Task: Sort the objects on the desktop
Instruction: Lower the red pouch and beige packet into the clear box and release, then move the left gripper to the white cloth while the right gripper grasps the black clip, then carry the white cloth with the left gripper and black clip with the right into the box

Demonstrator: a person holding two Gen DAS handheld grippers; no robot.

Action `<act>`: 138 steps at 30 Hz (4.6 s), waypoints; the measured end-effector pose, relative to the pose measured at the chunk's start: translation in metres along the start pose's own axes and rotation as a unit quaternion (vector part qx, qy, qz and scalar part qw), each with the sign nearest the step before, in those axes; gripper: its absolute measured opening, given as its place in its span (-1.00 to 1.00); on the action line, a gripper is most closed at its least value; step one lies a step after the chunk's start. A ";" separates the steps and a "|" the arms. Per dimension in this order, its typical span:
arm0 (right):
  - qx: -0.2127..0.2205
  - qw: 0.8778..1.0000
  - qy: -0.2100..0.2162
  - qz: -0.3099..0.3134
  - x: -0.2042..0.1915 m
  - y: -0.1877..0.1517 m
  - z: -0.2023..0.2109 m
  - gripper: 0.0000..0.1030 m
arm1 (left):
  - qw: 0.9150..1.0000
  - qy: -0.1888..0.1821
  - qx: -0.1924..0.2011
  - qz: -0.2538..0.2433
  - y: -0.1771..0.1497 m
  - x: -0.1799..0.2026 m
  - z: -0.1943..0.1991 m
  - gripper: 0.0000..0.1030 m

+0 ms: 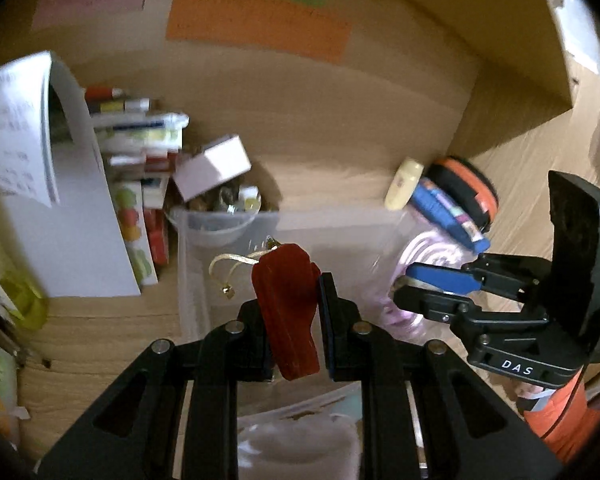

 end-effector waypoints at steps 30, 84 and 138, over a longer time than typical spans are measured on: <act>-0.010 1.000 -0.011 -0.013 0.010 -0.016 -0.020 -0.57 | 0.999 0.039 -0.014 -0.021 -0.012 0.001 -0.018 -0.14; -0.013 0.991 -0.129 -0.037 0.030 -0.127 0.101 0.61 | 0.992 0.091 -0.048 -0.076 -0.122 -0.010 0.083 0.83; 0.020 0.993 -0.102 -0.052 0.035 -0.111 0.101 -0.66 | 0.999 -0.027 -0.008 0.027 -0.076 -0.023 0.079 -0.24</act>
Point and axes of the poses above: each gripper's, at about its wrist camera, not at the fingertips, and z roughly against the way its jaws point, x to its right, y to its top, the point moved 8 cm from there along -z, roughly the way its jaws point, and after that the axes turned 1 degree about x, right-handed, at the moved point
